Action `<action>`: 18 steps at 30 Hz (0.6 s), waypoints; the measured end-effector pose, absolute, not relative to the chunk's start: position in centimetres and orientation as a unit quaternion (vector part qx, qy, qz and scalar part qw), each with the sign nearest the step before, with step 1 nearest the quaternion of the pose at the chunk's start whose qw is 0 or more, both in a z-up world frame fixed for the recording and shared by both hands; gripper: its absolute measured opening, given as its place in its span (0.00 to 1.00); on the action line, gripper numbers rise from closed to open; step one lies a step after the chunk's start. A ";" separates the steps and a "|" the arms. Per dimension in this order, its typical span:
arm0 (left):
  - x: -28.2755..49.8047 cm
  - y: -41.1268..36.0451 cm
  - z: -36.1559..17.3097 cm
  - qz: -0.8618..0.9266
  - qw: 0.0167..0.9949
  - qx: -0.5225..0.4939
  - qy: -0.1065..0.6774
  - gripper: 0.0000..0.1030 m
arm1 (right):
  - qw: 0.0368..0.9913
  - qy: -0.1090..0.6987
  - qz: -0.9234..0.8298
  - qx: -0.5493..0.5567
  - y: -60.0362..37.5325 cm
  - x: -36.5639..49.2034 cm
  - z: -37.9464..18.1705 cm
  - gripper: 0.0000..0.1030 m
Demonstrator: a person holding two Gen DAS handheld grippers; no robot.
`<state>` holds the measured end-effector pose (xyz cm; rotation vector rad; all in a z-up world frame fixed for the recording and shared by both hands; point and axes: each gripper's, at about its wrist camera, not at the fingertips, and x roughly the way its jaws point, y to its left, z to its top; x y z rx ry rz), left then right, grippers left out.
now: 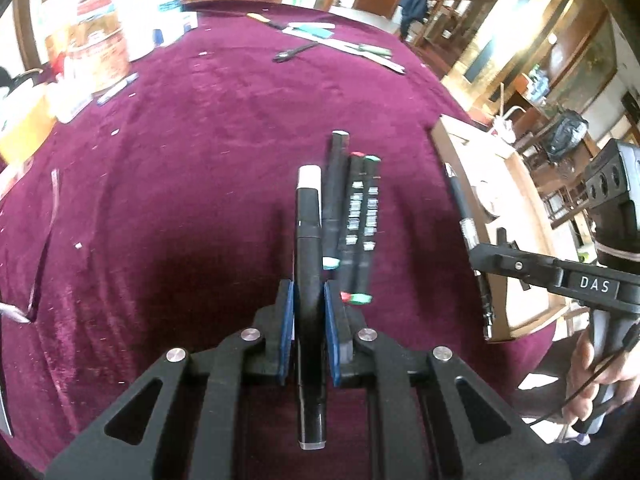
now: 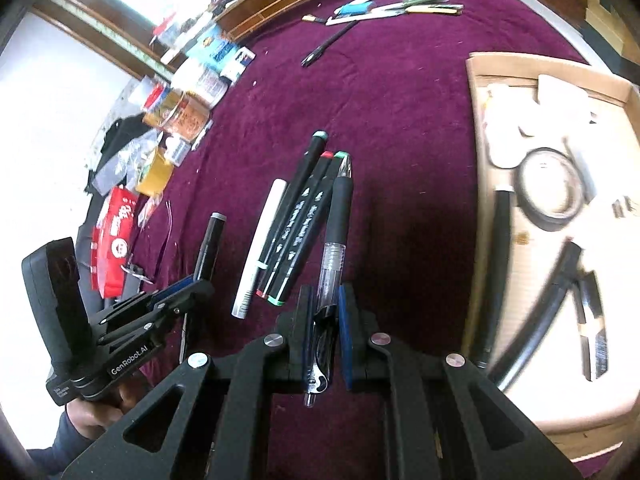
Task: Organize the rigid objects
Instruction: 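Carry the black marker and black pen over the cardboard tray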
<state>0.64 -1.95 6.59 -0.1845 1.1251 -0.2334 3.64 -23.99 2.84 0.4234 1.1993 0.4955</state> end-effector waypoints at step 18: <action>2.7 -18.2 10.1 -0.243 0.808 -0.058 0.534 0.12 | 0.807 0.527 0.119 0.239 -37.5 1.8 2.7 0.11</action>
